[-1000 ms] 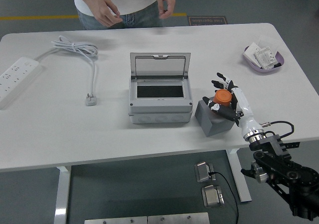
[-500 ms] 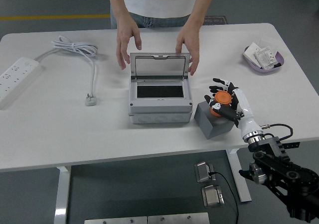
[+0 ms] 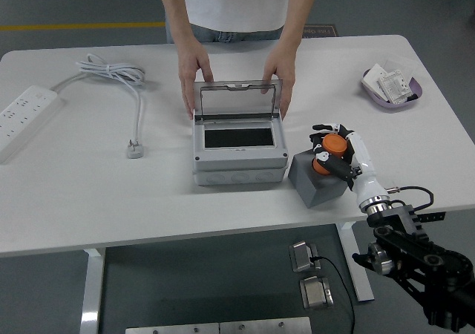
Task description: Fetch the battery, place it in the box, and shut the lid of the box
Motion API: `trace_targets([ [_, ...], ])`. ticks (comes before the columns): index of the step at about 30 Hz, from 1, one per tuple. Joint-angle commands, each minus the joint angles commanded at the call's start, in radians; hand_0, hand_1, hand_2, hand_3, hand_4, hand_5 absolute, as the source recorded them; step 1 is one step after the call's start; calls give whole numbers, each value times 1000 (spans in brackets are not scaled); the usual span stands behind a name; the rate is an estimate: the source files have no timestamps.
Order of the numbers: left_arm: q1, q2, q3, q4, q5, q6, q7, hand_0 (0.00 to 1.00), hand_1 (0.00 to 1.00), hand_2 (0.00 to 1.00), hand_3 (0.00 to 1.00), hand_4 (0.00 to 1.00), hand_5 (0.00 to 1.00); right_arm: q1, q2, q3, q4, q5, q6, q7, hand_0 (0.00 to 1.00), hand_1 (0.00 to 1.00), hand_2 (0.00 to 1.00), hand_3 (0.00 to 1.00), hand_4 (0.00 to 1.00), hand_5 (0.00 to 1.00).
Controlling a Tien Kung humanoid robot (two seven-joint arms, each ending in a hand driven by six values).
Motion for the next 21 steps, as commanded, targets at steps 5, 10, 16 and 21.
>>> trace_targets([
  [5,-2,1,8,0,-9,-1,-3,615,619,592,601,620,217,1,1,-3,3,10,-9,1,577,575,531,560,131,2],
  [10,-3,2,10,0,-11,-1,-4,615,619,592,601,620,217,2,1,-5,7,10,-16,2,577,575,531,560,131,2],
  [16,-5,2,12,0,-10,-1,-4,615,620,593,602,621,216,5,3,-5,13,-3,-26,3,561,567,522,534,2,2],
  [21,-5,2,13,-1,-10,-1,-4,615,619,592,602,620,215,10,2,-2,19,-10,-32,4,563,568,525,526,4,2],
])
